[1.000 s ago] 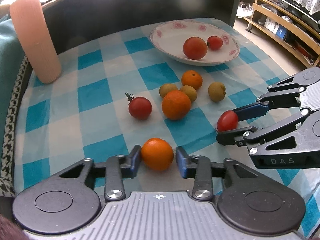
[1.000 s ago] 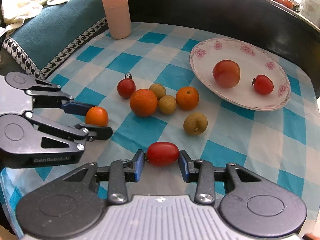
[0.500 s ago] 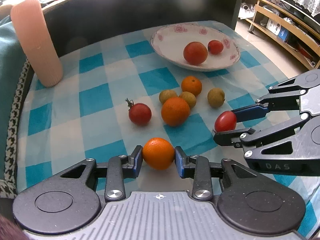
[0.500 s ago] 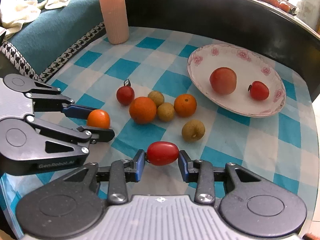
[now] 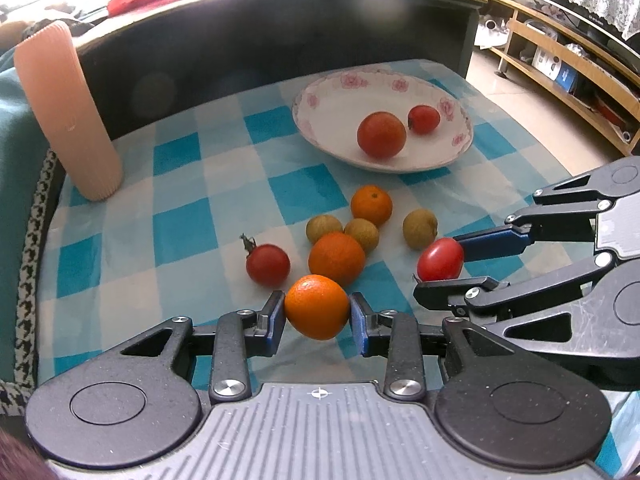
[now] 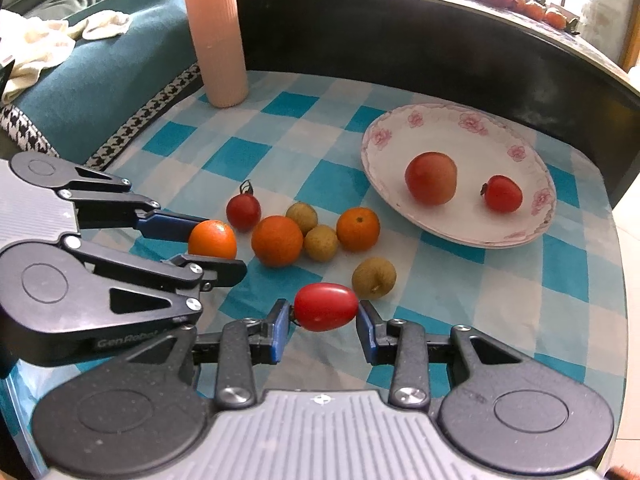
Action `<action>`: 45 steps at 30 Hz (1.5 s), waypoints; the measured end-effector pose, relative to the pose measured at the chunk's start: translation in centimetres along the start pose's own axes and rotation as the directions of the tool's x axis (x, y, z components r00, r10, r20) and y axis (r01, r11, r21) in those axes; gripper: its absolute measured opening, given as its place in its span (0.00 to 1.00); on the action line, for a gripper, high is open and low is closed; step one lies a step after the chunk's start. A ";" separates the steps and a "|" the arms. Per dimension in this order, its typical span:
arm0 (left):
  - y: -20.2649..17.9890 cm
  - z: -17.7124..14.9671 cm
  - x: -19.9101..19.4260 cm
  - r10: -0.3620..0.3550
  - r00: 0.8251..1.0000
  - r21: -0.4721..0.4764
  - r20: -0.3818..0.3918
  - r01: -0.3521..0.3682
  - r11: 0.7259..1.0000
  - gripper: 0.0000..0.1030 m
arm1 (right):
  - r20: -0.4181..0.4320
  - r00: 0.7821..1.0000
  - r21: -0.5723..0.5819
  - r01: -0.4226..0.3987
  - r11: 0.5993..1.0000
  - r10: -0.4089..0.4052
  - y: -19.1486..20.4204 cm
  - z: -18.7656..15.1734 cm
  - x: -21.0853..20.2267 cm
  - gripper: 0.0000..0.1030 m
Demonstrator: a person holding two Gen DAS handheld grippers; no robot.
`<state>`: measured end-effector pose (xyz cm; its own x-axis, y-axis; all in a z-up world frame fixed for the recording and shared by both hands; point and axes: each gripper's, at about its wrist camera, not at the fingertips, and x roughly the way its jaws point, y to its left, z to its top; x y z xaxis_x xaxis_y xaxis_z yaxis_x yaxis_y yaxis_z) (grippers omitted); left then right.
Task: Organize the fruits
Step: 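Lift the orange with the left tool while the right tool lifts its tomato, then carry the orange and the red tomato over the plate with both tools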
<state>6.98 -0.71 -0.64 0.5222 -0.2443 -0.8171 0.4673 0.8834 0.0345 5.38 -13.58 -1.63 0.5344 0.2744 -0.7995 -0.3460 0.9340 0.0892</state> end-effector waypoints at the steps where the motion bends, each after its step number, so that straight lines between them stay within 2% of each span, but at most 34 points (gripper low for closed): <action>1: 0.0 0.1 0.0 0.001 1.000 -0.001 0.003 -0.001 1.000 0.41 | 0.004 1.000 0.003 0.003 1.000 -0.003 -0.1 0.0 -0.1 0.49; 14: -0.6 1.9 -0.6 0.022 0.999 0.002 0.043 -0.022 1.000 0.40 | 0.039 0.998 0.041 0.039 0.998 -0.040 -0.9 0.8 -1.0 0.49; 30: -1.8 5.1 -0.5 0.003 0.994 0.006 0.107 -0.004 1.000 0.40 | 0.096 0.990 0.125 0.096 0.988 -0.108 -3.4 2.1 -2.7 0.49; 45: -2.2 8.8 2.1 -0.002 0.994 0.023 0.114 -0.001 1.000 0.40 | 0.107 0.981 0.232 0.136 0.963 -0.164 -7.0 3.9 -1.3 0.49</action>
<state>13.39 -6.69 2.63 0.5992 -0.2897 -0.7464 0.4834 0.8740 0.0488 10.07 -19.64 1.11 0.6632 0.1399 -0.7352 -0.0812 0.9900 0.1151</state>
